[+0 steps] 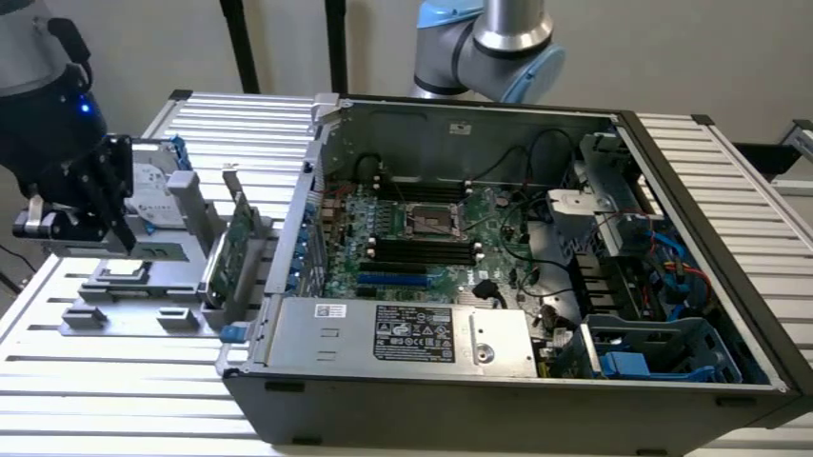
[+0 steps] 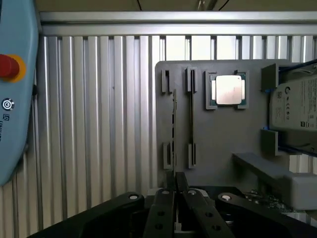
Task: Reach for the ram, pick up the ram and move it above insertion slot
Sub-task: 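Pick up the ram and move it above insertion slot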
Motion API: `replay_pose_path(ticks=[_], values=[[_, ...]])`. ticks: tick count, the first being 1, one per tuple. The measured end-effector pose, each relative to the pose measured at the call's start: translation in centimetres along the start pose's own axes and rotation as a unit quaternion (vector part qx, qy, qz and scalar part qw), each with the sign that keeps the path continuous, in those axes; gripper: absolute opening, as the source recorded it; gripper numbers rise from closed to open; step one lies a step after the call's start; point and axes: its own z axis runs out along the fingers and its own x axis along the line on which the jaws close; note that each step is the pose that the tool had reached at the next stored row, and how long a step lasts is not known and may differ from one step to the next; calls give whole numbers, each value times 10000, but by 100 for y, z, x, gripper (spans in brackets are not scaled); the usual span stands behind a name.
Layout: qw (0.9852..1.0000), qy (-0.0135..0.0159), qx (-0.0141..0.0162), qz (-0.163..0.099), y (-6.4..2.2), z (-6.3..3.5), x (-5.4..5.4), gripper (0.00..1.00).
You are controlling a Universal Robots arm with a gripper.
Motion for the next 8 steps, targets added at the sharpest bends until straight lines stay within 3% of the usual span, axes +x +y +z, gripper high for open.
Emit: replay_pose_path(ticks=[8], values=[[10000, -5, -8, -16, -239, -371, -5, 13]])
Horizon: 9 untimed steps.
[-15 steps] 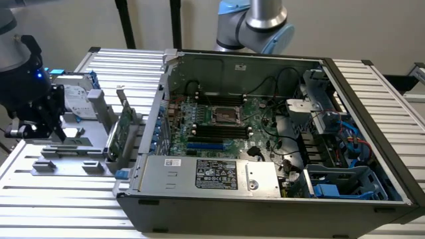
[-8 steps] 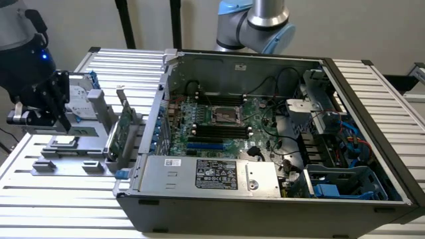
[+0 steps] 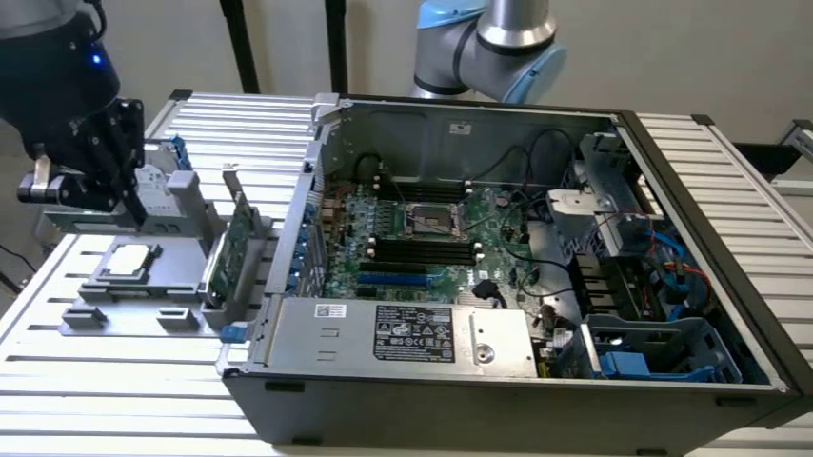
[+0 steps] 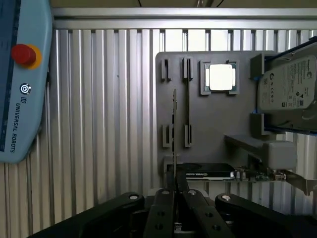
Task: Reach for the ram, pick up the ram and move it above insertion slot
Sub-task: 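Pick up the ram and move it above insertion slot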
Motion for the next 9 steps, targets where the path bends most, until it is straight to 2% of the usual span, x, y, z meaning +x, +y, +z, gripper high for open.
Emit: replay_pose_path(ticks=[6, 9], values=[[10000, 0, -2, -3, -183, -279, -13, 13], [10000, -1, -2, -3, -271, -359, -31, 13]])
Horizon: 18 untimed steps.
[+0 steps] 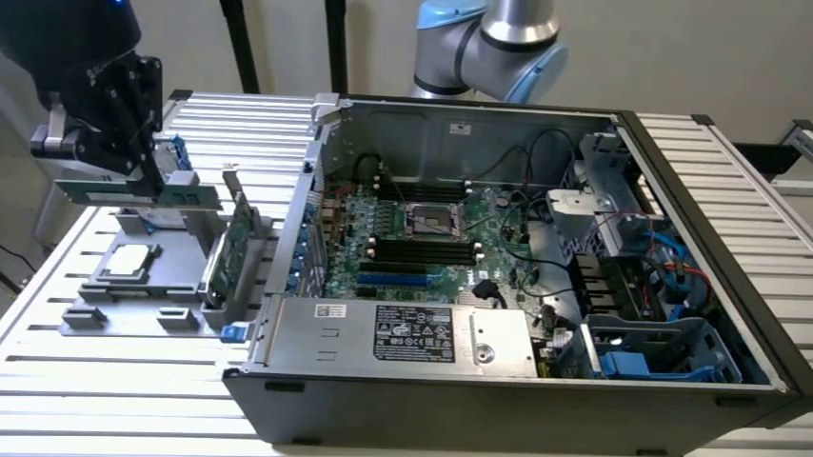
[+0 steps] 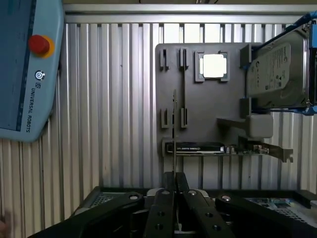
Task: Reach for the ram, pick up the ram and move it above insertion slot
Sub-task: 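Pick up the ram and move it above insertion slot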
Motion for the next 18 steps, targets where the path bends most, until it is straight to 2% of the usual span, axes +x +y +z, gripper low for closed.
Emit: replay_pose_path(ticks=[4, 13, 18], values=[[10000, -10, -1, 0, -122, -28, -24, 13], [10000, -77, -3, -2, -434, -38, -75, 13], [9999, -106, -6, -3, -641, -46, -102, 13]])
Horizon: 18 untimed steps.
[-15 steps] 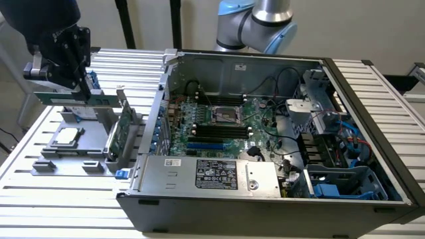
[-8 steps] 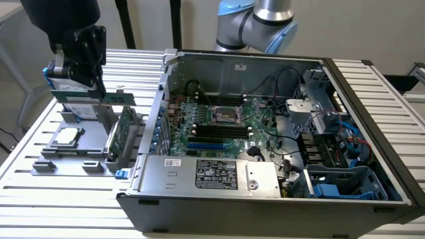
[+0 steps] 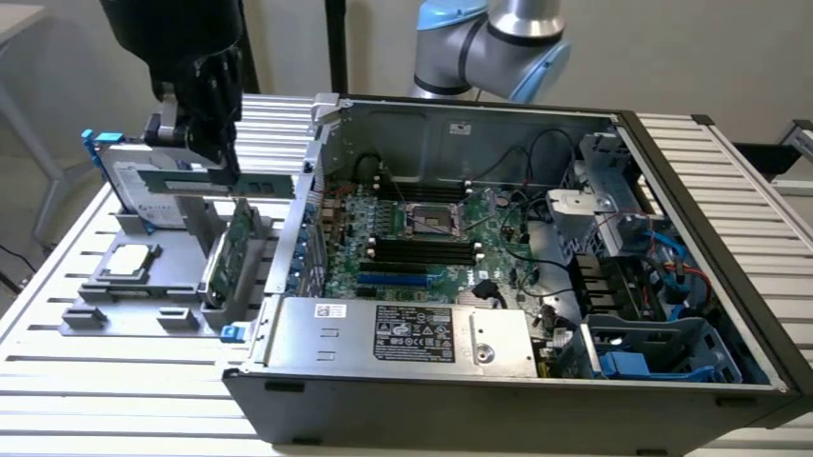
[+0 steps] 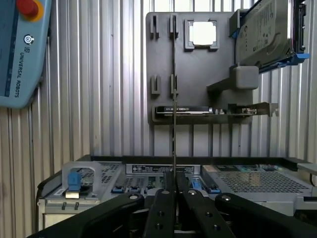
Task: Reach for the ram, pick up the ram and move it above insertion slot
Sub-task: 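Pick up the ram and move it above insertion slot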
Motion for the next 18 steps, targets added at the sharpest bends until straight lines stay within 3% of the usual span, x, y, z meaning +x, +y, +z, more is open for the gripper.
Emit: replay_pose_path(ticks=[7, 18], values=[[10000, -29, -4, -1, -317, -9, -34, 13], [10000, -46, -15, -2, -816, 3, -90, 13]])
